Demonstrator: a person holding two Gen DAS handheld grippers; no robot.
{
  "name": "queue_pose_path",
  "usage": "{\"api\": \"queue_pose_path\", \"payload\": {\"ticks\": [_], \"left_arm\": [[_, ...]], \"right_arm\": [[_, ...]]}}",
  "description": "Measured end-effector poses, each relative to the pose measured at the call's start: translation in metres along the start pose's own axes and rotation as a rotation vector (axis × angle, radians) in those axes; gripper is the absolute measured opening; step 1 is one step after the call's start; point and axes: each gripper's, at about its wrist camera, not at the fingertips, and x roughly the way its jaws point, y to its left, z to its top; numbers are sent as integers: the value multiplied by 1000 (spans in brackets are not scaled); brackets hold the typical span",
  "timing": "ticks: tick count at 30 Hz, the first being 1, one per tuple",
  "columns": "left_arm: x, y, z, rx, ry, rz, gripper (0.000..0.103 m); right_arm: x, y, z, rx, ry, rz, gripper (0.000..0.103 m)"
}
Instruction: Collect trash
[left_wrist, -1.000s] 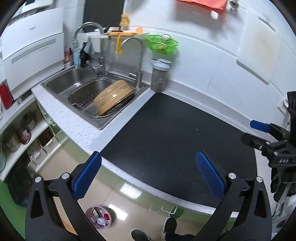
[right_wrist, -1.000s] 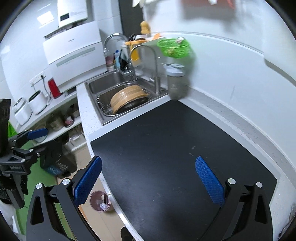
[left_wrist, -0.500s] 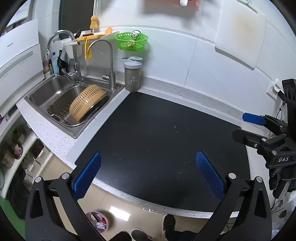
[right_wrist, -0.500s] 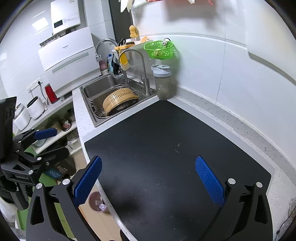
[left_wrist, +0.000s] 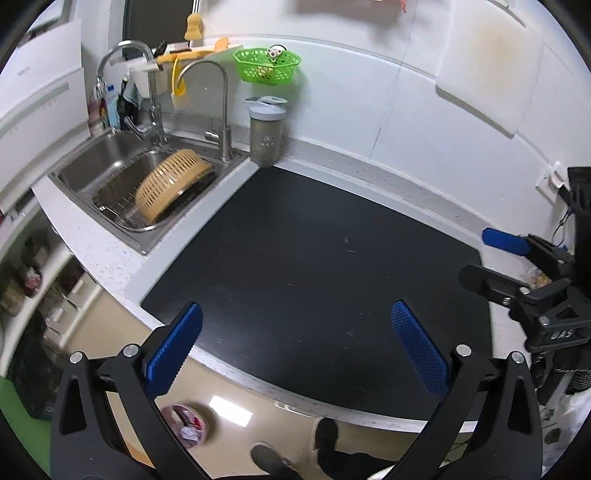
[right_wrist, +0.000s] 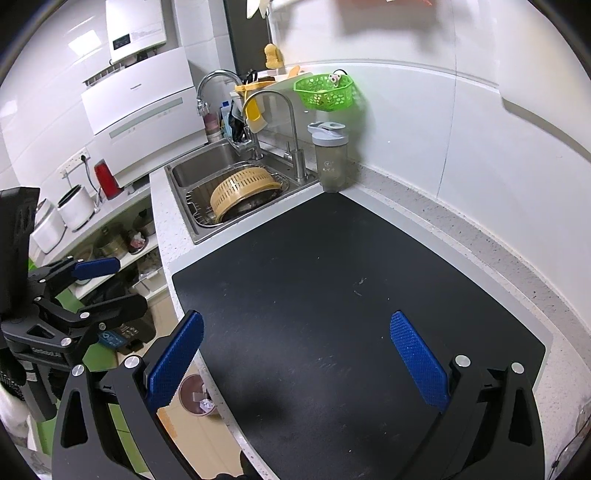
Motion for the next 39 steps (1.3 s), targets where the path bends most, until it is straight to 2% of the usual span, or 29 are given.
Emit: {"api": "queue_pose_path", "payload": {"ticks": [6,17,39], "left_arm": [[-1,-4,-5,-7,-4,-25,100],[-2,-5,-5,-5,-19,7,100],[-1,2,-4,-11,-16,13,100]], "right_arm": [[0,-1,0,4,-1,2,97],[-2,-4,-3,15,-1,-8,97],[-3,-3,-4,16,0,-9,97]]}}
